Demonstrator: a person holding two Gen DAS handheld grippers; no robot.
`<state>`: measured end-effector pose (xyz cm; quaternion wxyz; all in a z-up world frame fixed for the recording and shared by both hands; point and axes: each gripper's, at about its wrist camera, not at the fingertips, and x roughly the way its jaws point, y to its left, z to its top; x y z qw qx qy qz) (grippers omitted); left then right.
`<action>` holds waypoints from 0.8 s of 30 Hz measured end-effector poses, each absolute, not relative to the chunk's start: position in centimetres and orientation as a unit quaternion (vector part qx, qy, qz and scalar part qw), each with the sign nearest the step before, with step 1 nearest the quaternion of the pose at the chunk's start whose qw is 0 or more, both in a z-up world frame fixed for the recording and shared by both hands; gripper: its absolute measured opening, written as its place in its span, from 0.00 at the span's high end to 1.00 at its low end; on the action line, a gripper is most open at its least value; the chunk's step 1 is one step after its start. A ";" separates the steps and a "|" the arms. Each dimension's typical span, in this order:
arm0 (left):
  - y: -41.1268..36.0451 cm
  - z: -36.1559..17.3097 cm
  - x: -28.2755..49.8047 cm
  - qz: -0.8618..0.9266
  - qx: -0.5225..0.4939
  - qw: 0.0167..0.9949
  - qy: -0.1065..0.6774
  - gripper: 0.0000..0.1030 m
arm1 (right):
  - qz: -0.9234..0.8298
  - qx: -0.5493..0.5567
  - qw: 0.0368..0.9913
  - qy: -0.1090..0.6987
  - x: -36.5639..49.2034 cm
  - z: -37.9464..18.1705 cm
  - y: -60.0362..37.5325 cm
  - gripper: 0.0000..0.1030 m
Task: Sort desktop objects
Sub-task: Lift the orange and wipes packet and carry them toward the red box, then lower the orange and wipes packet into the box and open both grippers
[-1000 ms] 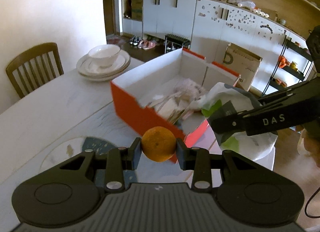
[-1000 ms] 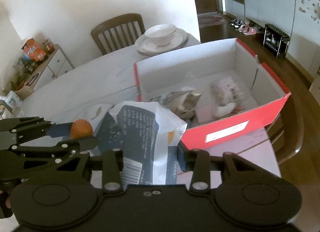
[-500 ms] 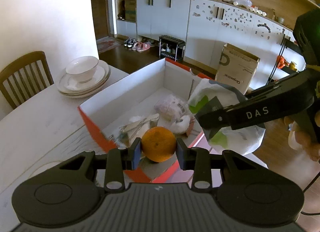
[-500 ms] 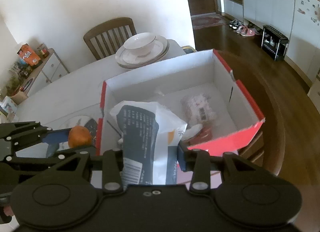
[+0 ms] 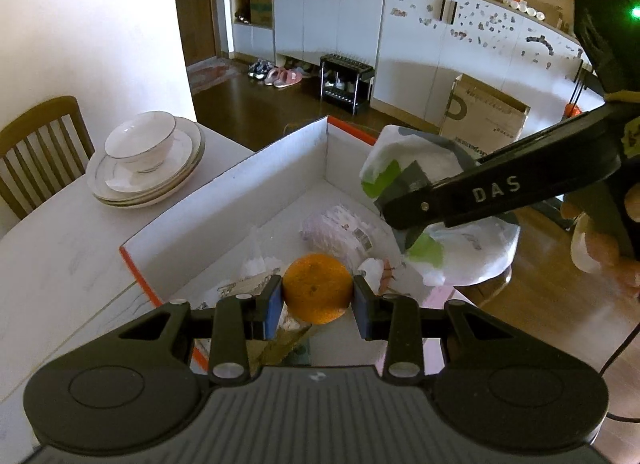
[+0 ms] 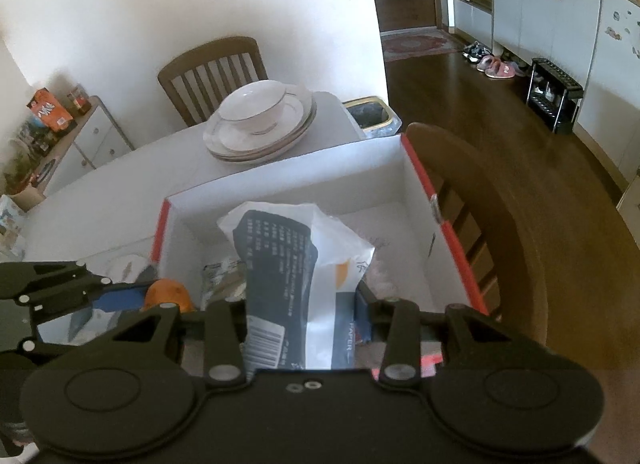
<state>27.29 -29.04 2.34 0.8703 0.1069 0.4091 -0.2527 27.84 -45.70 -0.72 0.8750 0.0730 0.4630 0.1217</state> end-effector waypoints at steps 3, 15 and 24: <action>-29.5 1.7 28.4 -0.245 0.114 0.869 0.414 0.66 | 0.122 0.064 0.873 0.468 29.2 -1.4 -45.8 0.61; -29.1 -1.3 33.1 -0.194 0.132 0.866 0.441 0.66 | 0.147 0.033 0.855 0.497 32.3 -4.9 -43.7 0.61; -27.6 -3.3 35.6 -0.181 0.119 0.853 0.476 0.66 | 0.174 0.008 0.834 0.524 32.5 -6.8 -42.5 0.61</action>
